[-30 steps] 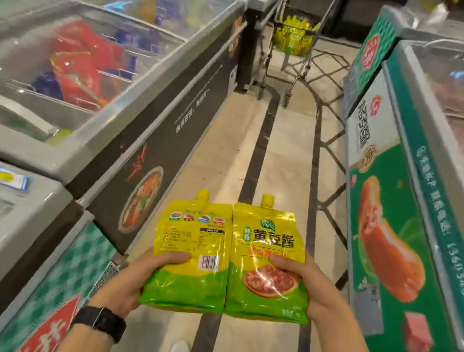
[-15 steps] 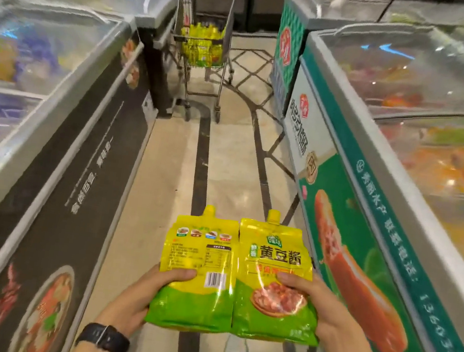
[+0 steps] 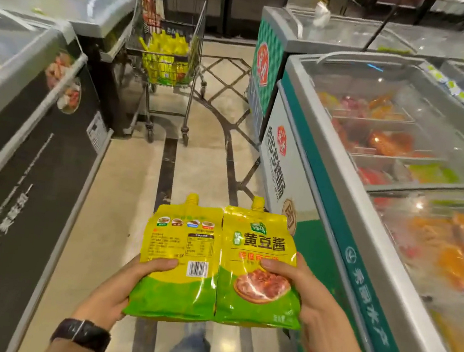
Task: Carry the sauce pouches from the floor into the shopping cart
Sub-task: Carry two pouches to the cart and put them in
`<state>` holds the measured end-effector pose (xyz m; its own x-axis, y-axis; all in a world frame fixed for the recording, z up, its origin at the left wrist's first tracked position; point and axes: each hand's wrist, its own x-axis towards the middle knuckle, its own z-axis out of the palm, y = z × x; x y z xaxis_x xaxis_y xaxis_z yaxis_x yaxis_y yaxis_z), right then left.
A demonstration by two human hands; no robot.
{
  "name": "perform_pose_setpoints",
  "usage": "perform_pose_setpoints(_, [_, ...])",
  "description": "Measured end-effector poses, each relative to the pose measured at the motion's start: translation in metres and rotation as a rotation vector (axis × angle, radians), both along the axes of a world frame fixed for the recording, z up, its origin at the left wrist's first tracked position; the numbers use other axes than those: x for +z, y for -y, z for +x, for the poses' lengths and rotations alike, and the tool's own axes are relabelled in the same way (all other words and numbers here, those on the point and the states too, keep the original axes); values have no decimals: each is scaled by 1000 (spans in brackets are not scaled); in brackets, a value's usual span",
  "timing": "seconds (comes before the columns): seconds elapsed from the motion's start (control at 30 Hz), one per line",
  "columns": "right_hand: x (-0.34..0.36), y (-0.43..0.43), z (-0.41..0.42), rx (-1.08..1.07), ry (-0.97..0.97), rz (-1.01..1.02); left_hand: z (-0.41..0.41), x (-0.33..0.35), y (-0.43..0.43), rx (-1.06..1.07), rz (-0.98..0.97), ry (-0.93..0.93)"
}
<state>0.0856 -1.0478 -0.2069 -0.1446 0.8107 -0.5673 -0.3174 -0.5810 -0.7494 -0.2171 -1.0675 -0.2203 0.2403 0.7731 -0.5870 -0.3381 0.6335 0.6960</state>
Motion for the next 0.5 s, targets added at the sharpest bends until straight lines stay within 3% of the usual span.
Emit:
perform_pose_setpoints(0.07, [-23, -60, 10, 11, 57, 2, 1, 0, -58, -25, 14, 1])
perform_pose_setpoints(0.23, [23, -183, -2, 50, -65, -46, 3, 12, -191, -66, 3, 2])
perform_pose_setpoints(0.5, [7, -397, 9, 45, -72, -65, 15, 7, -401, -47, 4, -26])
